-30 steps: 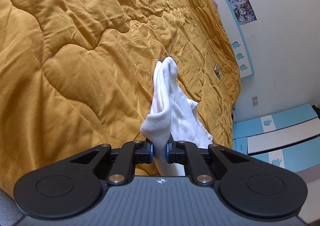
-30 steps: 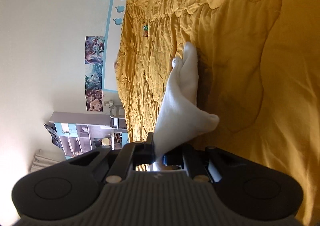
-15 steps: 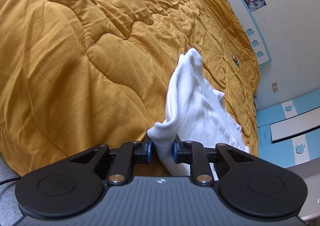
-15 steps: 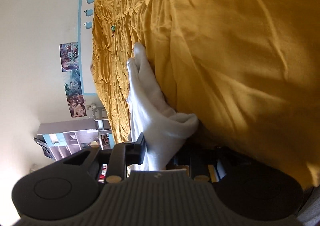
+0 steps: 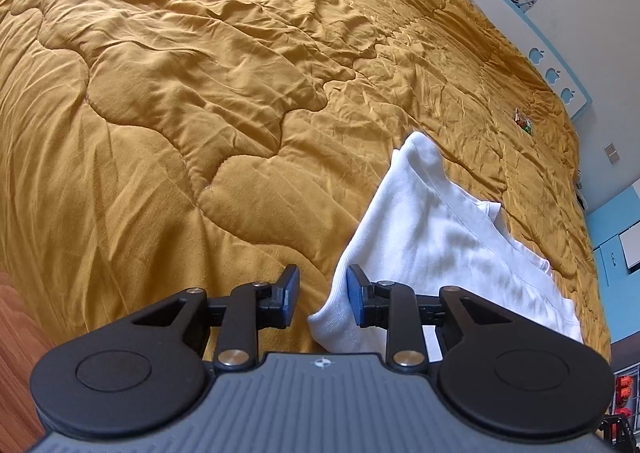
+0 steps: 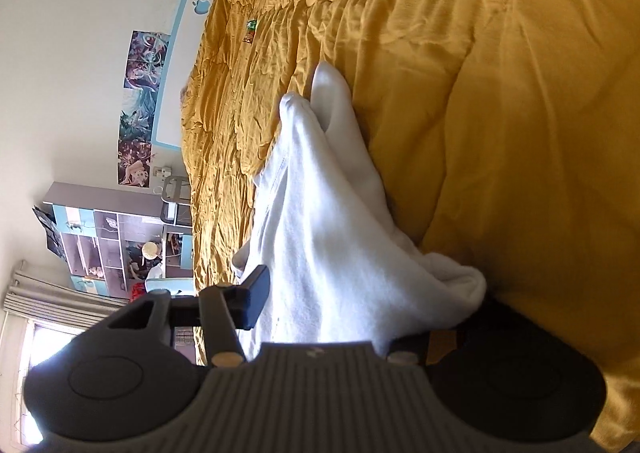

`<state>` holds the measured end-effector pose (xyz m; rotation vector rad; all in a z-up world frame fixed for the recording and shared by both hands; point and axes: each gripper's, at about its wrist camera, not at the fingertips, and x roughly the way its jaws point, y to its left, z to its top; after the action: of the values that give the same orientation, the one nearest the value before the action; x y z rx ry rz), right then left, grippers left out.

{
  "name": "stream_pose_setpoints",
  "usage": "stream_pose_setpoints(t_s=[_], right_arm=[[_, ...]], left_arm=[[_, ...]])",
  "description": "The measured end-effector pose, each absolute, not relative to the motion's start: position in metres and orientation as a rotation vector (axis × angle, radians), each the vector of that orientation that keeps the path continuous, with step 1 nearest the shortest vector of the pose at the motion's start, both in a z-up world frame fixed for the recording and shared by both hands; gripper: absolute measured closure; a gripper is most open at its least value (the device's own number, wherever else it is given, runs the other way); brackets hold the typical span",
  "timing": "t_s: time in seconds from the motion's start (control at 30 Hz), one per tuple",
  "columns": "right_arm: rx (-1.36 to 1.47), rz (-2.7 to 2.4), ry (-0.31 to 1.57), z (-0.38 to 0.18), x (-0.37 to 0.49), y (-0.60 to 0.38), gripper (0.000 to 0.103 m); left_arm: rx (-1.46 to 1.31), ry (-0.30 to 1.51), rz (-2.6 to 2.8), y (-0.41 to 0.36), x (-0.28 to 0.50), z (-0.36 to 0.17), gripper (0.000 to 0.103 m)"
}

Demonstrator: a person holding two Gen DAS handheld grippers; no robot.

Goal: Fold small clothes

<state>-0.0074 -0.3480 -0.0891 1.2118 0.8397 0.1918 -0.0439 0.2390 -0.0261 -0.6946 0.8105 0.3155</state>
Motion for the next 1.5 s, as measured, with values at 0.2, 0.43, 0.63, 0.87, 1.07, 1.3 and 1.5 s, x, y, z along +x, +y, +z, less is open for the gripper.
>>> stream_pose_setpoints(t_s=[0.2, 0.43, 0.63, 0.87, 1.07, 1.3, 1.5], right_arm=[[1.307, 0.167, 0.791, -0.1, -0.013, -0.343, 0.053], [1.354, 0.172, 0.762, -0.1, -0.021, -0.337, 0.048], [1.438, 0.177, 0.726, -0.107, -0.036, -0.34, 0.048], [1.326, 0.085, 0.712, -0.087, -0.043, -0.355, 0.045], [0.874, 0.055, 0.737, -0.041, -0.031, -0.344, 0.032], [0.405, -0.047, 0.717, 0.012, -0.028, -0.329, 0.026], [0.323, 0.07, 0.699, 0.041, 0.034, -0.326, 0.026]], left_arm=[[-0.576, 0.779, 0.348, 0.235, -0.041, -0.004, 0.066], [-0.472, 0.645, 0.356, 0.233, -0.047, 0.031, 0.06], [-0.476, 0.579, 0.283, 0.228, -0.051, 0.04, 0.058], [-0.443, 0.585, 0.18, 0.208, -0.042, 0.033, 0.054], [-0.418, 0.652, 0.118, 0.208, -0.021, 0.02, 0.045], [-0.446, 0.681, 0.136, 0.227, 0.006, 0.016, 0.037], [-0.573, 0.685, 0.007, 0.253, 0.051, 0.011, 0.037]])
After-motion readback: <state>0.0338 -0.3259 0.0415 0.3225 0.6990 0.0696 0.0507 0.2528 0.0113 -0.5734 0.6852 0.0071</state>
